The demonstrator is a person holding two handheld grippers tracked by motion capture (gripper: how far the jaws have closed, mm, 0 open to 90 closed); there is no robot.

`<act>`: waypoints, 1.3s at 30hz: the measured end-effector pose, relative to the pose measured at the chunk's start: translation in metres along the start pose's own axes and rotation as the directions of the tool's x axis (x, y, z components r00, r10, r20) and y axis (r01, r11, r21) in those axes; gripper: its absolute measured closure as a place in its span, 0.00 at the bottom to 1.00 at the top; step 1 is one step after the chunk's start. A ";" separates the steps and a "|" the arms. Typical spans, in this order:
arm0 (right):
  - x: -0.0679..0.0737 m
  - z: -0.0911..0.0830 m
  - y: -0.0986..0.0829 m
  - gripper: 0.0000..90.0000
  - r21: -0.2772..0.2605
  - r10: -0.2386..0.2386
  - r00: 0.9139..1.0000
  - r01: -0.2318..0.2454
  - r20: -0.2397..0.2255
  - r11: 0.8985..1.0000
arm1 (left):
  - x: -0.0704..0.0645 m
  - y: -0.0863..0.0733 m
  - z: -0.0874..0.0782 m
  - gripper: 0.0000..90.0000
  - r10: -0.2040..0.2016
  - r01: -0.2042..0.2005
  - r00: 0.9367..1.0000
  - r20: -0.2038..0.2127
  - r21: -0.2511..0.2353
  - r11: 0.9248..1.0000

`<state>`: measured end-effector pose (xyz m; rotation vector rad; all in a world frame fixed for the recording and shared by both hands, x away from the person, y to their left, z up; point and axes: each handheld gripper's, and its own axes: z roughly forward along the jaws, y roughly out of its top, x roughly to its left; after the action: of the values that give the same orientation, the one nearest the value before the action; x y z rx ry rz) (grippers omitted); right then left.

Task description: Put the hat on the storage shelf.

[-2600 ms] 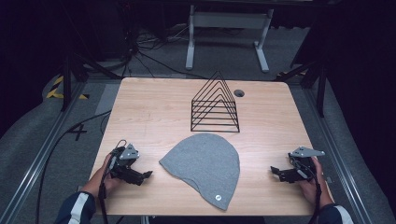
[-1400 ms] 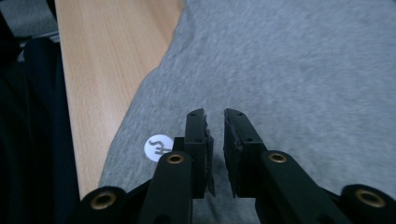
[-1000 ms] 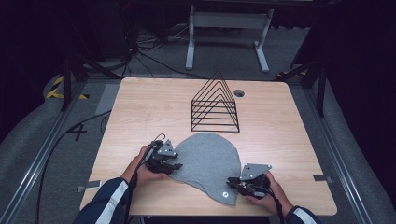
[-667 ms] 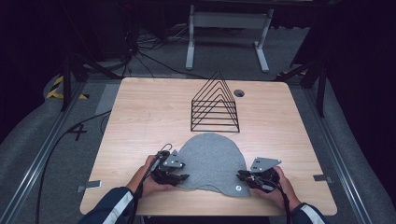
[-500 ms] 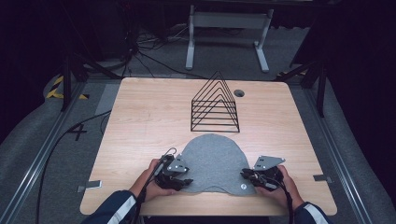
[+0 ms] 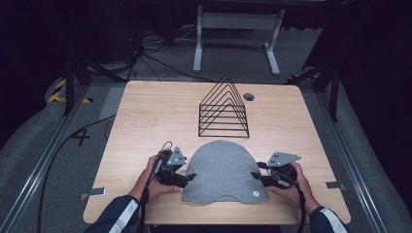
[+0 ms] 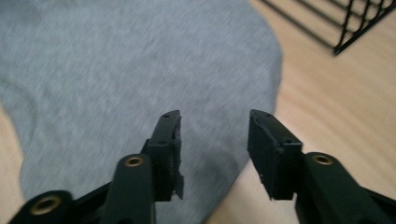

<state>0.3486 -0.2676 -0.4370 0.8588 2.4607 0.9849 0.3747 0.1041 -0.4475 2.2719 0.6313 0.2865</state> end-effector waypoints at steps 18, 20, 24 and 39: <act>-0.025 0.060 0.036 0.34 0.117 0.062 0.998 -0.060 -0.015 0.991 | 0.025 0.014 0.043 0.22 -0.068 0.069 0.998 -0.005 0.095 0.993; -0.023 0.063 0.034 0.31 0.125 0.072 0.997 -0.070 -0.016 0.990 | 0.024 0.012 0.043 0.22 -0.075 0.076 0.997 -0.013 0.077 0.994; -0.025 0.063 0.031 0.27 0.117 0.098 0.995 -0.096 -0.015 0.988 | 0.022 0.014 0.043 0.22 -0.067 0.067 0.998 -0.010 0.089 0.994; -0.013 0.055 0.033 0.71 0.126 0.067 0.995 -0.057 -0.076 0.990 | 0.012 0.019 0.039 0.62 -0.022 0.016 0.998 0.058 0.098 0.995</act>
<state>0.4000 -0.2296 -0.4512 0.9587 2.5996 0.9123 0.4068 0.0756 -0.4613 2.3568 0.6487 0.1815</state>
